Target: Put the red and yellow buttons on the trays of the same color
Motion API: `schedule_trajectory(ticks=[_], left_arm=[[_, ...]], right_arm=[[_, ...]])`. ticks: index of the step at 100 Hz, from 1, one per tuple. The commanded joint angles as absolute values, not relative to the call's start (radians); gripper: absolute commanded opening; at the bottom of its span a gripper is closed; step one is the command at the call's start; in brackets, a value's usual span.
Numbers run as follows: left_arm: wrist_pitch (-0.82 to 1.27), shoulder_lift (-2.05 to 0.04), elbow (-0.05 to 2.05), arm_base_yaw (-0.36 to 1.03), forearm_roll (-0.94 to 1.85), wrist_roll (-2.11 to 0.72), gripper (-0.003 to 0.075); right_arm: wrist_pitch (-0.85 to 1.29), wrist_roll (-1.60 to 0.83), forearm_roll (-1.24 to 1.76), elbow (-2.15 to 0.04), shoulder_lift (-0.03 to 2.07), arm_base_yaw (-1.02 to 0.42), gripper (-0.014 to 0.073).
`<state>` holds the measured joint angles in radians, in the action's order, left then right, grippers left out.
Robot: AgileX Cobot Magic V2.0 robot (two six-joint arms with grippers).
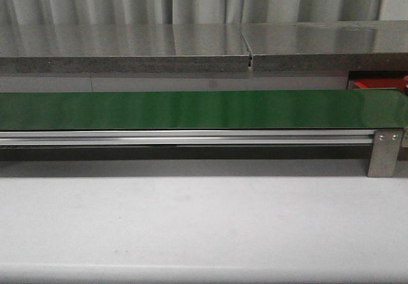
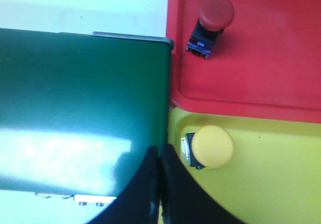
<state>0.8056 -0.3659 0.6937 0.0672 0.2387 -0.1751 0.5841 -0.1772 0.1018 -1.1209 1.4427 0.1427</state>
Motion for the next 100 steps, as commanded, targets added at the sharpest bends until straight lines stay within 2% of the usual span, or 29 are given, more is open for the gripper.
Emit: schedule_trajectory(ticks=[1,68,100], left_arm=[[0.741,-0.374,0.718,0.075,0.259,-0.171,-0.0020],[0.716,-0.374,0.718,0.075,0.259,-0.171,-0.0020],[0.697,-0.376,0.718,0.075,0.311,-0.169,-0.0020]], right_arm=[[0.493,-0.189,0.089,-1.085,1.325,0.123,-0.0068],[0.348,-0.188,0.145,-0.639,0.818,0.095,-0.0068],[0.343,-0.188,0.145,-0.547,0.615,0.095,-0.0068]])
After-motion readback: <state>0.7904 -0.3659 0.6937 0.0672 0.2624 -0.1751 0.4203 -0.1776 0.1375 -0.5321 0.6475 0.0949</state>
